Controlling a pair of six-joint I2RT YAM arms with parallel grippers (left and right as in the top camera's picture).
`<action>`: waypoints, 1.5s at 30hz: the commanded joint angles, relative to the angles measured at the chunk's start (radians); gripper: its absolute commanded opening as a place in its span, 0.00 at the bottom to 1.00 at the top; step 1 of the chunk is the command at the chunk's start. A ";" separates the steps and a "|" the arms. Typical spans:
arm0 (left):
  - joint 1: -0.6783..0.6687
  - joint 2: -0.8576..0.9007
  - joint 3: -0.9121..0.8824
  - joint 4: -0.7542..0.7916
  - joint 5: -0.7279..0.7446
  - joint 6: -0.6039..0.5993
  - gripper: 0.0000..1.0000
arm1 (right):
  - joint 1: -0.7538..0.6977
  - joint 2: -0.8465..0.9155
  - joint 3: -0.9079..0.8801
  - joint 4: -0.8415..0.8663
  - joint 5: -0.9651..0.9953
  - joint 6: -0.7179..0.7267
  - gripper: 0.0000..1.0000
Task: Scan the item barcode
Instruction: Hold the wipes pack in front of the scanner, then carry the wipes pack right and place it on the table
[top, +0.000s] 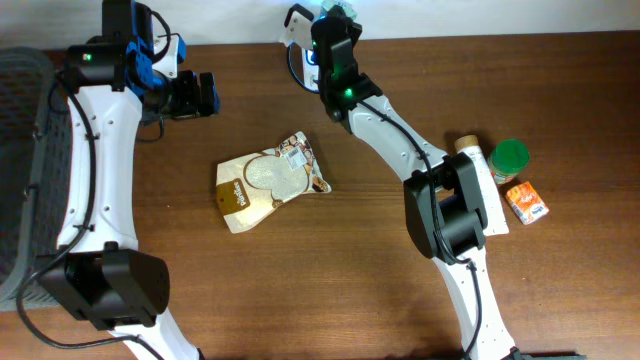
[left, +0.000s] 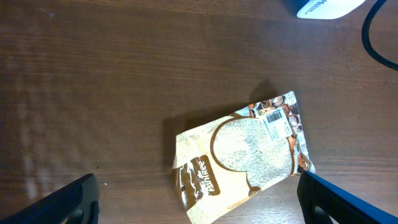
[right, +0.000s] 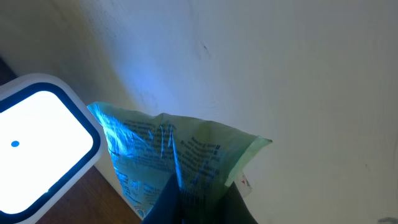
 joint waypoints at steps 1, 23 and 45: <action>0.002 0.002 0.001 -0.002 0.010 0.019 0.99 | 0.018 -0.021 0.015 0.005 0.003 0.068 0.04; 0.002 0.002 0.001 -0.002 0.011 0.019 0.99 | 0.002 -0.663 0.015 -1.236 -0.164 1.151 0.04; 0.002 0.002 0.001 -0.002 0.010 0.019 0.99 | -0.393 -0.616 -0.642 -1.344 -0.373 1.294 0.04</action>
